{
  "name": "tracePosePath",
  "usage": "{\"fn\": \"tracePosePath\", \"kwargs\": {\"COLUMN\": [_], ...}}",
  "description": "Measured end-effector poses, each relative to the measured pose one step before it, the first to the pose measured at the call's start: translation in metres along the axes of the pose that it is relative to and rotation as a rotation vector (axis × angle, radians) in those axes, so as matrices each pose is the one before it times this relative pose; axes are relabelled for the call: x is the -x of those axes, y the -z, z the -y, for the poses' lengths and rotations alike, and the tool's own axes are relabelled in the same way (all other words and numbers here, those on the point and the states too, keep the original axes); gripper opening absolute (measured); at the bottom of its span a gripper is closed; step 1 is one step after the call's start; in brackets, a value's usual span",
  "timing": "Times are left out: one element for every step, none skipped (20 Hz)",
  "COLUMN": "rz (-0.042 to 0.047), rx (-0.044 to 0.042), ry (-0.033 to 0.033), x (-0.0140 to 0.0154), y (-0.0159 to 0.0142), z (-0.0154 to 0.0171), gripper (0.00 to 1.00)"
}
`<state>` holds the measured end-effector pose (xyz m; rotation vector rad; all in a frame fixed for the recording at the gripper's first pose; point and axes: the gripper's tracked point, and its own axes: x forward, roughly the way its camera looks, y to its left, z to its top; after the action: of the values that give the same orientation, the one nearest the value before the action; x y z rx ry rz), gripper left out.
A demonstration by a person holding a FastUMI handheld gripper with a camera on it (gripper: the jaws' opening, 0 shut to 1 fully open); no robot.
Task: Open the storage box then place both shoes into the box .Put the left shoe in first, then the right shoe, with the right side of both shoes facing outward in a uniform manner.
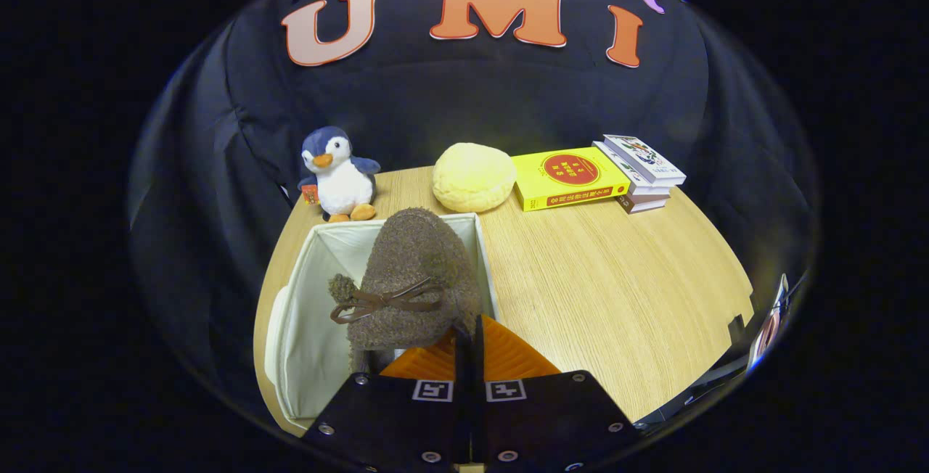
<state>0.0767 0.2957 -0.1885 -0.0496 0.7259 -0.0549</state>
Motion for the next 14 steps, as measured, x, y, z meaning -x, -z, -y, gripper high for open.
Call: {"fn": "tracePosePath", "kwargs": {"rz": [-0.00866, -0.00509, -0.00706, -0.00743, -0.00292, -0.0024, 0.00431, 0.01771, 0.01494, 0.01768, 0.01767, 0.01532, 0.01484, 0.01488], "rx": [0.00817, 0.00484, 0.00373, 0.00203, 0.00432, 0.00404, 0.0023, -0.00688, -0.00164, 0.00891, 0.01154, 0.00933, 0.00763, 0.00245], "ry": [0.00945, 0.00538, -0.00211, -0.01257, -0.01162, -0.00275, -0.00644, -0.00721, 0.0008, 0.00117, -0.00183, 0.00303, 0.00702, 0.00461], "x": [-0.00437, -0.0045, -0.00305, -0.00162, 0.00073, 0.00092, 0.00375, 0.00144, 0.00359, 0.00495, 0.00437, 0.00258, 0.00367, 0.00466], "y": [0.00536, 0.00557, 0.00339, 0.00236, 0.00125, -0.00036, -0.00157, -0.00543, -0.00576, -0.00659, -0.00649, -0.00559, -0.00522, -0.00644], "z": [-0.00011, -0.00109, -0.00229, -0.00445, -0.00397, -0.00043, -0.00082, -0.00201, 0.00014, 0.00197, 0.0006, 0.00232, 0.00396, 0.00465], "gripper": [0.02, 0.03, 0.03, 0.03, 0.05, 0.13, 0.17, 0.2, 0.26, 0.37, 0.48, 0.59, 0.65, 0.77]}}
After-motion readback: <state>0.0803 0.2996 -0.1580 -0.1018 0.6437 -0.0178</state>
